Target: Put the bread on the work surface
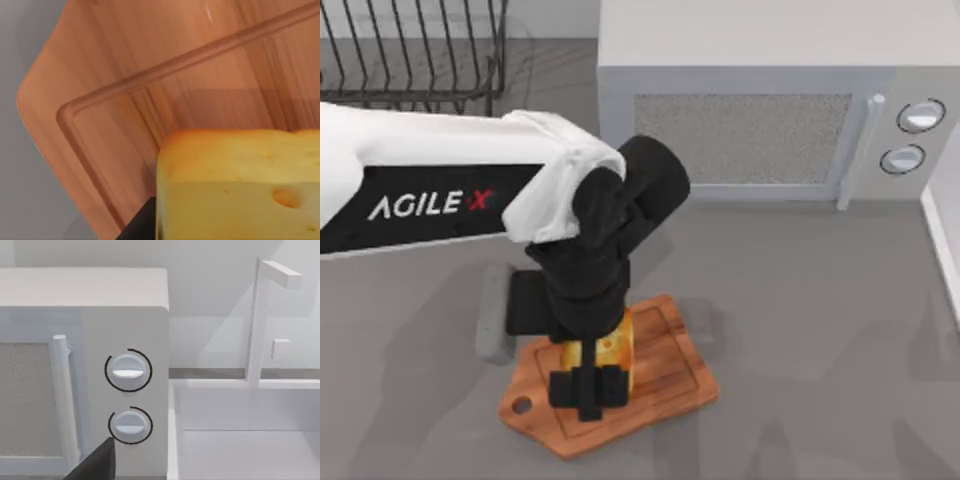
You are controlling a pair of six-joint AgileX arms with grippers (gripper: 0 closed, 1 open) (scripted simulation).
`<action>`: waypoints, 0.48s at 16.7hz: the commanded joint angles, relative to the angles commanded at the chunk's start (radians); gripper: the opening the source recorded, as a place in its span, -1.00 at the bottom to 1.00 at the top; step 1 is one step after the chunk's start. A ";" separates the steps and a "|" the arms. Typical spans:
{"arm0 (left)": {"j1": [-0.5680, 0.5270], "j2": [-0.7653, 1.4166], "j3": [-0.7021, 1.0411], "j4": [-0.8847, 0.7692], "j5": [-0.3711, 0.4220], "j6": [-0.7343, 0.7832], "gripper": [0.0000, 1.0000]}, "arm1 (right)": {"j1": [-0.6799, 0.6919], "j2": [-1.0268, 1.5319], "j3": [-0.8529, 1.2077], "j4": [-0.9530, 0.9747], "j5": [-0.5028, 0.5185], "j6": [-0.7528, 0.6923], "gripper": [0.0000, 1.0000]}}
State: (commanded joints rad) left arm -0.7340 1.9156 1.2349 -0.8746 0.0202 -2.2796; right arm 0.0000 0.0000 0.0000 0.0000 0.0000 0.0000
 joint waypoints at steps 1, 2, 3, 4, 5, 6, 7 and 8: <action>0.000 0.002 -0.002 0.001 0.000 0.000 -1.00 | 0.000 0.000 0.000 0.000 0.000 0.000 1.00; 0.000 0.002 -0.002 0.001 0.000 0.000 -1.00 | 0.000 0.000 0.000 0.000 0.000 0.000 1.00; 0.000 0.002 -0.002 0.001 0.000 0.000 -1.00 | 0.000 0.000 0.000 0.000 0.000 0.000 1.00; 0.000 0.002 -0.002 0.001 0.000 0.000 -1.00 | 0.000 0.000 0.000 0.000 0.000 0.000 1.00; 0.000 0.002 -0.002 0.001 0.000 0.000 -0.85 | 0.000 0.000 0.000 0.000 0.000 0.000 1.00; 0.000 0.002 -0.002 0.001 0.000 0.000 -0.70 | 0.000 0.000 0.000 0.000 0.000 0.000 1.00; 0.000 0.002 -0.002 0.001 0.000 0.000 -0.55 | 0.000 0.000 0.000 0.000 0.000 0.000 1.00; 0.000 0.002 -0.002 0.001 0.000 0.000 -0.40 | 0.000 0.000 0.000 0.000 0.000 0.000 1.00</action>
State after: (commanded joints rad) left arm -0.7341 1.9174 1.2333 -0.8733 0.0201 -2.2797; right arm 0.0000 0.0000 0.0000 0.0000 0.0000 0.0000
